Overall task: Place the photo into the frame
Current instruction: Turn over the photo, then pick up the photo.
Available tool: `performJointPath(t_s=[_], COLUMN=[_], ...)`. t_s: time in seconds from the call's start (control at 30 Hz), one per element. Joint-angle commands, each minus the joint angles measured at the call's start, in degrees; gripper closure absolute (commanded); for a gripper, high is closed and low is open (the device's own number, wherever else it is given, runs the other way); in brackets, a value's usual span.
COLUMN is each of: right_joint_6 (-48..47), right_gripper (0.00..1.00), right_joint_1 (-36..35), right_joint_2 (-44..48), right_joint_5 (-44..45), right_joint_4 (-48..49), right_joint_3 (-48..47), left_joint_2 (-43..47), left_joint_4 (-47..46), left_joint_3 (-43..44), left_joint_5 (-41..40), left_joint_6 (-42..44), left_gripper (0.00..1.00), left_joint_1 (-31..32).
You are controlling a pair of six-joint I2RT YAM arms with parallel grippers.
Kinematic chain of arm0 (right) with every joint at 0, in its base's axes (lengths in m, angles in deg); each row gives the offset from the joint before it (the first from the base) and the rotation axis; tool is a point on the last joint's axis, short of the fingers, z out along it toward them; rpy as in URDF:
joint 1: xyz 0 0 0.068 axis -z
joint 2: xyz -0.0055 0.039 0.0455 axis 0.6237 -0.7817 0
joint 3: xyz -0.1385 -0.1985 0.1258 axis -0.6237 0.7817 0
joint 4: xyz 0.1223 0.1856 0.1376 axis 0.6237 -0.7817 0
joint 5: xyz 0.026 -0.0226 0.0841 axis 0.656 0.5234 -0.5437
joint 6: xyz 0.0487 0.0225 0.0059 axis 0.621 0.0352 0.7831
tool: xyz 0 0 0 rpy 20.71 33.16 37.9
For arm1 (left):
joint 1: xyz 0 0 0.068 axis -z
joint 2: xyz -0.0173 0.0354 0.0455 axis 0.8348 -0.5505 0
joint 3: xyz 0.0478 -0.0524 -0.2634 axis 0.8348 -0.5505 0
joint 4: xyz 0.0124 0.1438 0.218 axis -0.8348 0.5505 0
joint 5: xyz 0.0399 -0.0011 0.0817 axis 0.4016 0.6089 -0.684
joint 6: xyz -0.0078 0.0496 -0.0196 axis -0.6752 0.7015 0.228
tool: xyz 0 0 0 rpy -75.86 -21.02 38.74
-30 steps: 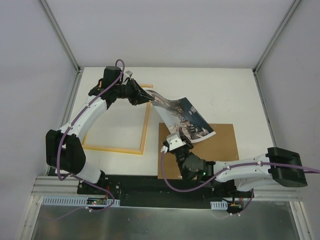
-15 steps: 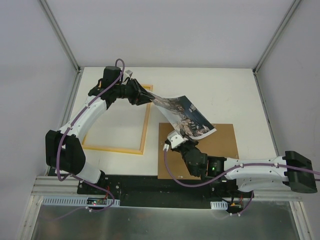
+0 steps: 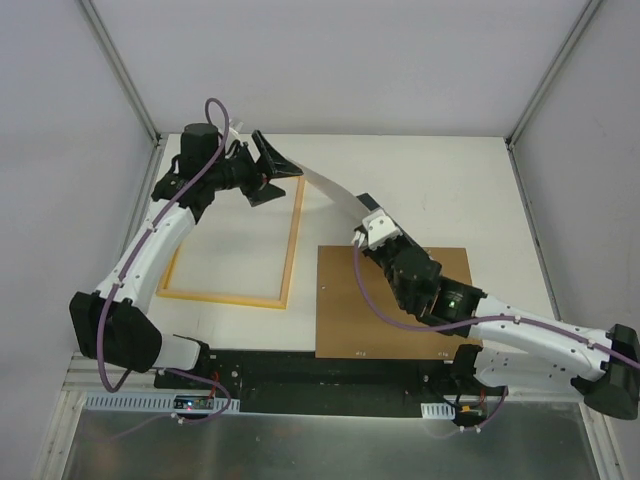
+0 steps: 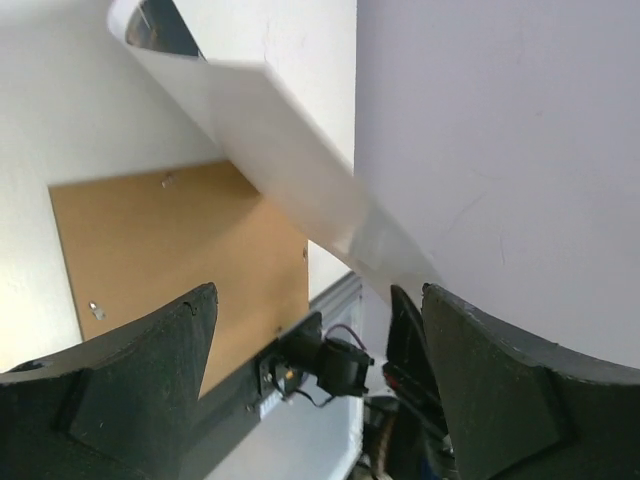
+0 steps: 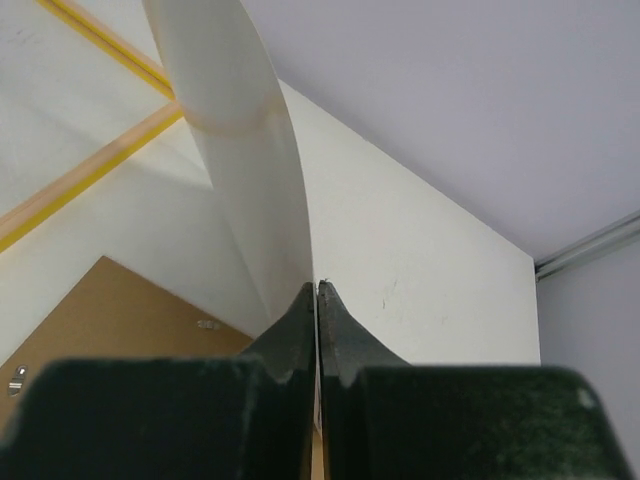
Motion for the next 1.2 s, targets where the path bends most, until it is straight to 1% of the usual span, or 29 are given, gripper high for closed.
performJointPath(t_s=[0.0,0.1,0.2,0.27,0.3,0.4,0.43,0.57,0.73,0.8,0.9,1.0,1.07,1.17], right_joint_6=[5.8,9.5,13.2,15.4,16.1,18.0,18.4,21.0,24.4,24.9,25.9,26.5,26.6,27.1], right_gripper=[1.00,1.00,1.00,1.00,1.00,1.00,1.00,0.99,1.00,1.00,1.00,1.00,0.99,1.00], right_joint_1=[6.0,10.8,13.9,15.9,16.6,18.3,18.8,22.2,26.2,27.2,28.6,30.1,31.1,33.1], right_joint_2=[1.2,-0.2,-1.7,-3.5,-4.5,-7.9,-8.9,-12.0,-13.8,-14.1,-14.4,-13.4,-12.3,-10.7], right_joint_5=[-9.5,-14.8,-17.5,-20.2,-20.9,-22.5,-22.4,-24.9,-29.7,-30.4,-30.3,-29.2,-28.7,-29.6], right_joint_4=[-9.4,-15.2,-18.3,-22.3,-23.6,-28.2,-29.5,-35.7,-45.0,-48.4,-53.0,-55.4,-56.4,-57.2], right_joint_3=[-7.4,-12.3,-17.2,-21.6,-23.6,-30.7,-33.0,-40.8,-50.4,-53.6,-57.4,-58.8,-59.0,-58.5], left_joint_2=[5.9,8.4,10.4,11.1,11.3,10.1,8.9,4.2,-4.3,-8.3,-13.3,-18.7,-21.1,-23.8], left_joint_4=[0.6,4.5,7.5,8.6,8.7,9.0,9.0,9.5,9.3,9.3,9.3,9.3,9.4,9.4], left_joint_3=[3.5,4.0,1.1,-2.5,-4.3,-9.5,-10.8,-13.4,-12.4,-10.5,-7.0,-4.1,-2.7,-0.8], left_joint_5=[-6.1,-12.5,-18.0,-21.5,-23.0,-28.1,-31.3,-38.9,-39.6,-39.6,-39.2,-37.9,-37.9,-38.2], left_joint_6=[6.8,11.5,15.1,17.0,17.5,18.7,19.1,19.9,19.3,19.2,19.7,20.2,20.5,21.2], left_gripper=[0.18,0.21,0.30,0.35,0.39,0.49,0.51,0.55,0.64,0.66,0.66,0.59,0.58,0.59], left_joint_1=[-0.7,-0.7,-0.6,-0.2,0.1,3.0,4.4,9.6,11.2,11.6,12.2,12.6,13.0,13.8])
